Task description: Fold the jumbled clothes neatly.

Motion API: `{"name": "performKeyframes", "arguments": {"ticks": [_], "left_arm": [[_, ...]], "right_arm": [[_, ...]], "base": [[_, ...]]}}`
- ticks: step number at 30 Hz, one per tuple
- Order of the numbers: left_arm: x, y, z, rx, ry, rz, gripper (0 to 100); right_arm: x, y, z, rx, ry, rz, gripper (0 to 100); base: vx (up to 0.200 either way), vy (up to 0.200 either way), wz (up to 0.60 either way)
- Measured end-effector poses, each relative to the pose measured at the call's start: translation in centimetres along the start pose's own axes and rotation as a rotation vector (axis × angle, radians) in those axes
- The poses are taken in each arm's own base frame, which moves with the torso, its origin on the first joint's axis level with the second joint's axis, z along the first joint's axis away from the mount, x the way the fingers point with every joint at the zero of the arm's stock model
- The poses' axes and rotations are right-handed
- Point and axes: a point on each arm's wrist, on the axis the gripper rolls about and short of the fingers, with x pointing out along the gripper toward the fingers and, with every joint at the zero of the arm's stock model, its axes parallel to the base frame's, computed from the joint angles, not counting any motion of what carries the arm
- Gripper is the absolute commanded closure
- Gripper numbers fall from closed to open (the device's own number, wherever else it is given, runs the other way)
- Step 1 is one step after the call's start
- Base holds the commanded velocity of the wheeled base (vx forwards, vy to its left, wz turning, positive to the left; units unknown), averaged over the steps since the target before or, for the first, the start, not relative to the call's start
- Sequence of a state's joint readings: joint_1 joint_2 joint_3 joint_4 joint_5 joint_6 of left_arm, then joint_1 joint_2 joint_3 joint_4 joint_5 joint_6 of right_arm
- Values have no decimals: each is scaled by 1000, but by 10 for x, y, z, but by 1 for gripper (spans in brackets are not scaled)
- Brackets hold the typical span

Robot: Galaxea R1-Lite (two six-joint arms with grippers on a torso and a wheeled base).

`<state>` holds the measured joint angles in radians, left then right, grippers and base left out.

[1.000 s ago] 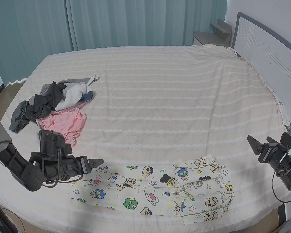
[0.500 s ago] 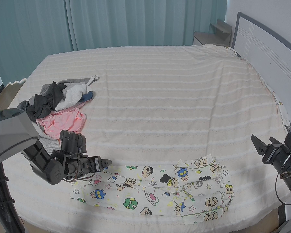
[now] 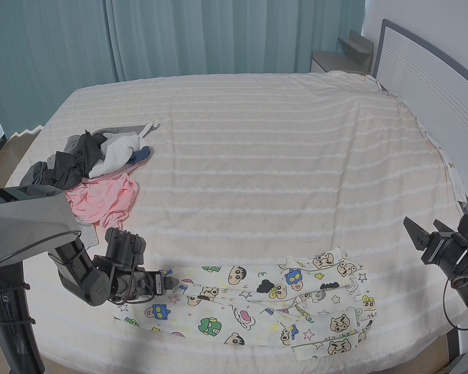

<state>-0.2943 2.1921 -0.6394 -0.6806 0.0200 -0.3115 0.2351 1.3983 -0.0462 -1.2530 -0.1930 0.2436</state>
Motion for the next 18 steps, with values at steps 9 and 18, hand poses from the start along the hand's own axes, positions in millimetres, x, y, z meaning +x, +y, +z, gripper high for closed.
{"name": "performKeyframes", "arguments": {"ticks": [9,18], "left_arm": [[-9,4,-8,4,7,41,0],[-35,17,5,23,-73,51,0]], "right_arm": [[0,0,-1,1,7,1,0],[0,0,-2,3,10,1,0]], "base": [[0,0,0],[0,0,0]]}}
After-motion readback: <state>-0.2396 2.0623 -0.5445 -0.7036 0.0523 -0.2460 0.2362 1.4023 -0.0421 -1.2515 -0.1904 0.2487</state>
